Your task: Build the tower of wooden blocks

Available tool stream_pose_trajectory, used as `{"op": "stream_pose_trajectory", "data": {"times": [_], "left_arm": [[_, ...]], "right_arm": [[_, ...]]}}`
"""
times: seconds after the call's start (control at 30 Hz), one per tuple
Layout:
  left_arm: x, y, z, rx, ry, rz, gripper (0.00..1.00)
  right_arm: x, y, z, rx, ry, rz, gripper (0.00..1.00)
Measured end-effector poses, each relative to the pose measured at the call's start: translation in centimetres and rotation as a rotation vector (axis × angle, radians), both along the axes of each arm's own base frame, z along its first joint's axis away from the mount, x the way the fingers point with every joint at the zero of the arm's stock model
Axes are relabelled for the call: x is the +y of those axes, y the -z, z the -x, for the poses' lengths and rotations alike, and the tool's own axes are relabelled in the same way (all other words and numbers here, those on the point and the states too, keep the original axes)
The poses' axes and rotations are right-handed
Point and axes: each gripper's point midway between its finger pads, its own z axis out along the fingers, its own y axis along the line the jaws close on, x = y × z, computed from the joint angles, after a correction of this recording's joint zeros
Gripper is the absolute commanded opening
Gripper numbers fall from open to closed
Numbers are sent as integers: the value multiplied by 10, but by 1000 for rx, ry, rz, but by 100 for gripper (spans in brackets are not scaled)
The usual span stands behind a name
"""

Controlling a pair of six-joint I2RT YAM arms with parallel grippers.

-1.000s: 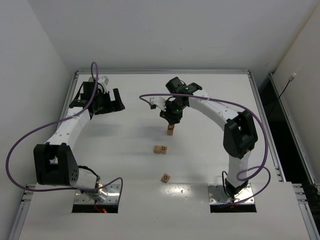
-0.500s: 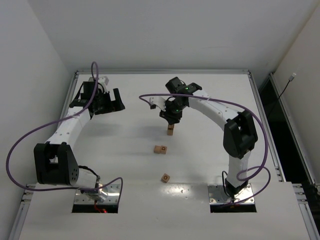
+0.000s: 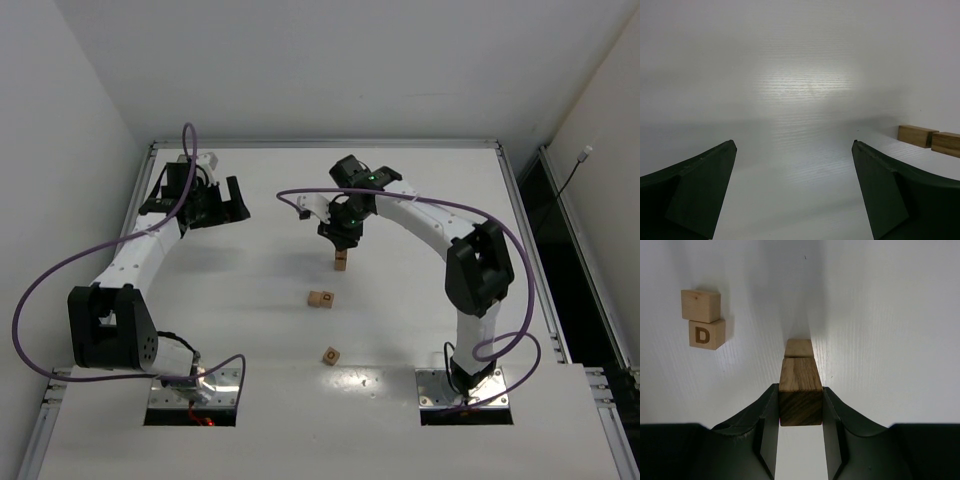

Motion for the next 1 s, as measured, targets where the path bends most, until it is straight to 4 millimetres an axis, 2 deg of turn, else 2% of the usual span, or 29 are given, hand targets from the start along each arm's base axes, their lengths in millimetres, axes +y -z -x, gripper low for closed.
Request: {"op": "stream_pose_trajectory", "data": {"times": [0.33,1.0], "left_arm": [[0,4,0,11,0,0,99],[-1,7,-2,21,3,3,99]], "right_arm": [[3,-1,-4,-16,0,-11,0],[0,11,-1,-4,-6,-1,1]]}}
